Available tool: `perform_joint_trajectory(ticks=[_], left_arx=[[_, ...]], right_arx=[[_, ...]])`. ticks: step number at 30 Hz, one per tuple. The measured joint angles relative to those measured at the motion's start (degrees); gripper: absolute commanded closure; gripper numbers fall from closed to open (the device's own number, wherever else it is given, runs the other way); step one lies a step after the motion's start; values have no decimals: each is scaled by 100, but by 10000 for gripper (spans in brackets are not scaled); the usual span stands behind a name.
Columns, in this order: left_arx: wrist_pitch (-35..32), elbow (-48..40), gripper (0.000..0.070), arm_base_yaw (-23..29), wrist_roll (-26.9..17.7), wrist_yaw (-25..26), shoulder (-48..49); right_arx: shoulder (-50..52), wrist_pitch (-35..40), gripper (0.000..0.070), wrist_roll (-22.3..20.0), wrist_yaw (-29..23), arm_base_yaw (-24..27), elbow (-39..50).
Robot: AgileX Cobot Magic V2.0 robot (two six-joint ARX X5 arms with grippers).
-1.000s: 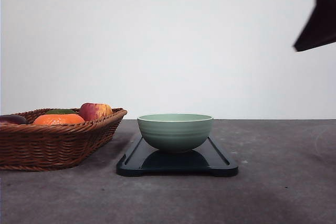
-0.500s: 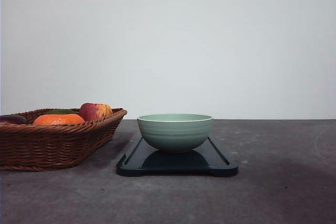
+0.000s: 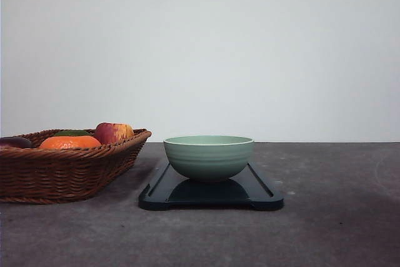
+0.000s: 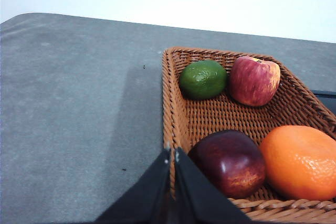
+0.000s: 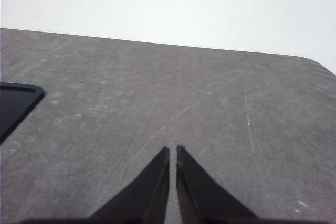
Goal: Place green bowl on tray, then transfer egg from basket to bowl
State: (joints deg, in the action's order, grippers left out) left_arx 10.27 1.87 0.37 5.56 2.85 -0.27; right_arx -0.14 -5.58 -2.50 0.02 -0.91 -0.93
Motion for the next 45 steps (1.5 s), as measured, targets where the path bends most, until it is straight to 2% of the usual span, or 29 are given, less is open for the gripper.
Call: perform_joint_trajectory(ticks=[45], left_arx=[[-1, 0, 700, -1, 0, 0, 0]], right_arx=[[0, 0, 683, 3, -1, 0, 0]])
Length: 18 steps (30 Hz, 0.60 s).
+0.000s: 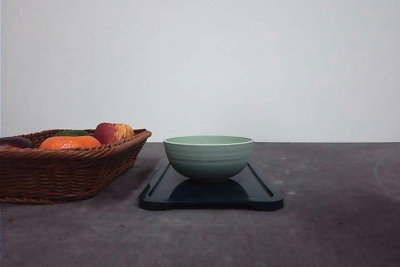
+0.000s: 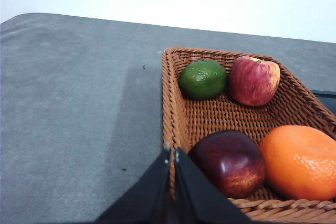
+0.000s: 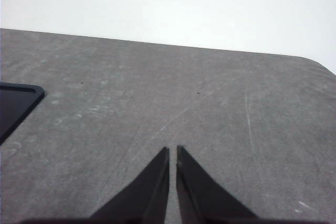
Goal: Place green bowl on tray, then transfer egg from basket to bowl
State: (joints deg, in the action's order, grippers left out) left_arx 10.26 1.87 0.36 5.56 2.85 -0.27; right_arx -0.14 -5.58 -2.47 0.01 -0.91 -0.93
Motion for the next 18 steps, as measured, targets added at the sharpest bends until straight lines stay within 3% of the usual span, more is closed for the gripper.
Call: perform_joint_trajectory(ticks=[18], left_arx=[[1, 0, 700, 0, 0, 0, 0]], right_arx=[[0, 0, 683, 0, 1, 0, 0]])
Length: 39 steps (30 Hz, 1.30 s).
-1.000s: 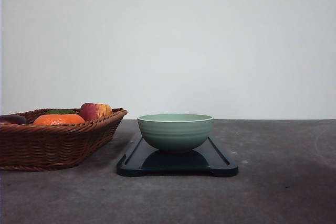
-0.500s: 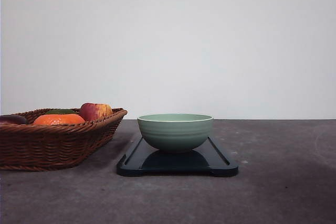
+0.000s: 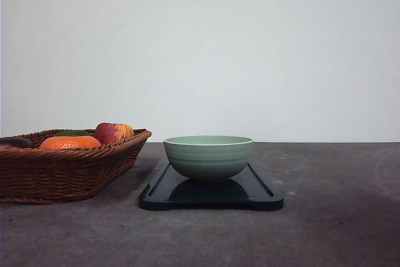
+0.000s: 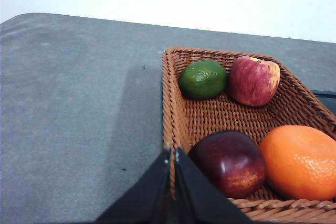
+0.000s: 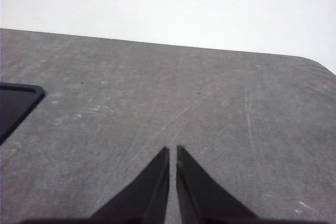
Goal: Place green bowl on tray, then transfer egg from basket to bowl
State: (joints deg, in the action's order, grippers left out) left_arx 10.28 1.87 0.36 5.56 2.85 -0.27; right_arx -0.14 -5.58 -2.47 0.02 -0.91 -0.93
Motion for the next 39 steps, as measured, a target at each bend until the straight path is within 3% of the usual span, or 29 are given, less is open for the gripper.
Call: perform_joint_trajectory(ticks=[39], left_arx=[[-1, 0, 700, 1, 0, 0, 0]], right_arx=[[0, 0, 683, 1, 0, 0, 0]])
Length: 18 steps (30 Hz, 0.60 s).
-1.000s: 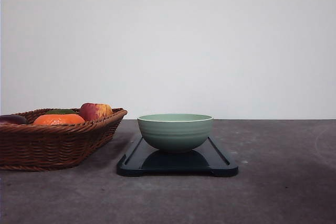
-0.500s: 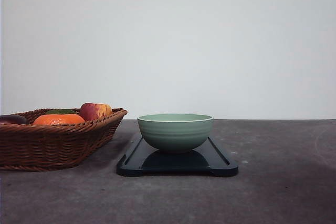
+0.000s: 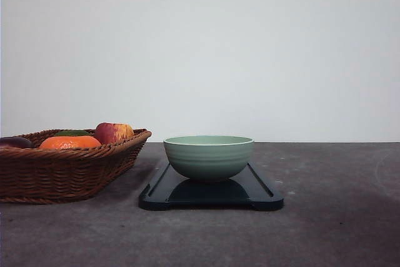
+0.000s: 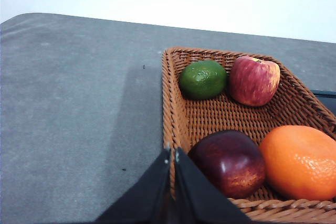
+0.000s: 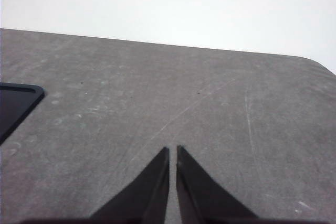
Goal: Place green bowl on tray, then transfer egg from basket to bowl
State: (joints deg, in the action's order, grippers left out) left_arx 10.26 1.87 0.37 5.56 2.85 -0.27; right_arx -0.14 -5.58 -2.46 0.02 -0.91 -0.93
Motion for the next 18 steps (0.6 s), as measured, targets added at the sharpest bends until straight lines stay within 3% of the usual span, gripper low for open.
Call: perform_joint_trajectory(ticks=[18], left_arx=[[2, 0, 700, -1, 0, 0, 0]], right_arx=[[0, 0, 683, 0, -1, 0, 0]])
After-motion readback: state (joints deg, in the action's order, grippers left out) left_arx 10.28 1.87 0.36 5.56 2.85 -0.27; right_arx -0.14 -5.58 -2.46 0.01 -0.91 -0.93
